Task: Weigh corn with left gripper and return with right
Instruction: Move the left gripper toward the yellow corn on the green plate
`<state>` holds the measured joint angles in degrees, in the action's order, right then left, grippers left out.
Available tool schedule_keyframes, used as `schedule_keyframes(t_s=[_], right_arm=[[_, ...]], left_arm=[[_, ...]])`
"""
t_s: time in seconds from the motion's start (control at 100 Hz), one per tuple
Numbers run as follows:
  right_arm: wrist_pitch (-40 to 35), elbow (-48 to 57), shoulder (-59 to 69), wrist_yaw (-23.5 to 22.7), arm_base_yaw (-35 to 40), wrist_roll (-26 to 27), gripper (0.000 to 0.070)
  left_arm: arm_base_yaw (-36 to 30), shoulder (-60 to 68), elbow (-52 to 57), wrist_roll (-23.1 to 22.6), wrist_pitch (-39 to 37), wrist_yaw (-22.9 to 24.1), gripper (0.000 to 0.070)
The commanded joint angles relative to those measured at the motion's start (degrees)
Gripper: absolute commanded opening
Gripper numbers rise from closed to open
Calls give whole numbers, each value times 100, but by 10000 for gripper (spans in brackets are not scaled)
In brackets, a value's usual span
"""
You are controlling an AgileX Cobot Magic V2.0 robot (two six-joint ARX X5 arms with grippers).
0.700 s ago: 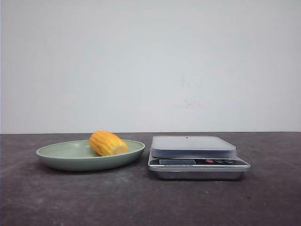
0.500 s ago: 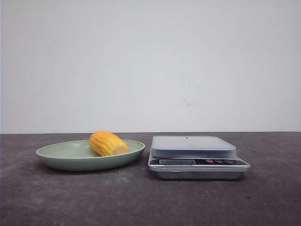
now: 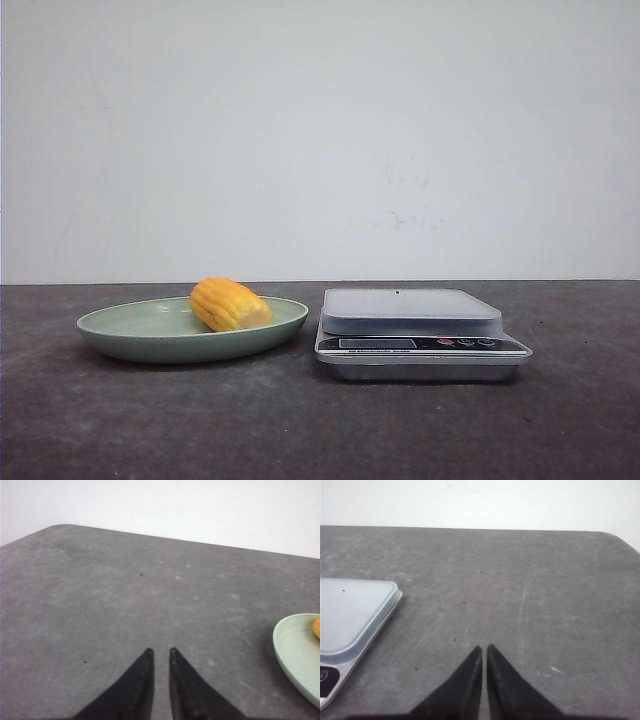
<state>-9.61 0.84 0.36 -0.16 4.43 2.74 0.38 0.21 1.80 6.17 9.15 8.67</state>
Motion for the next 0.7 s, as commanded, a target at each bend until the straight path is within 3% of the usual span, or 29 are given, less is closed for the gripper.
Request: schedule_keyframes(t_s=[0.0, 0.69], right_arm=[[74, -9, -13, 20, -7, -61, 10], [-11, -9, -13, -24, -7, 190, 10]], left_arm=[[13, 0, -101, 37, -61, -15, 16], [13, 0, -101, 37, -149, -7, 16]])
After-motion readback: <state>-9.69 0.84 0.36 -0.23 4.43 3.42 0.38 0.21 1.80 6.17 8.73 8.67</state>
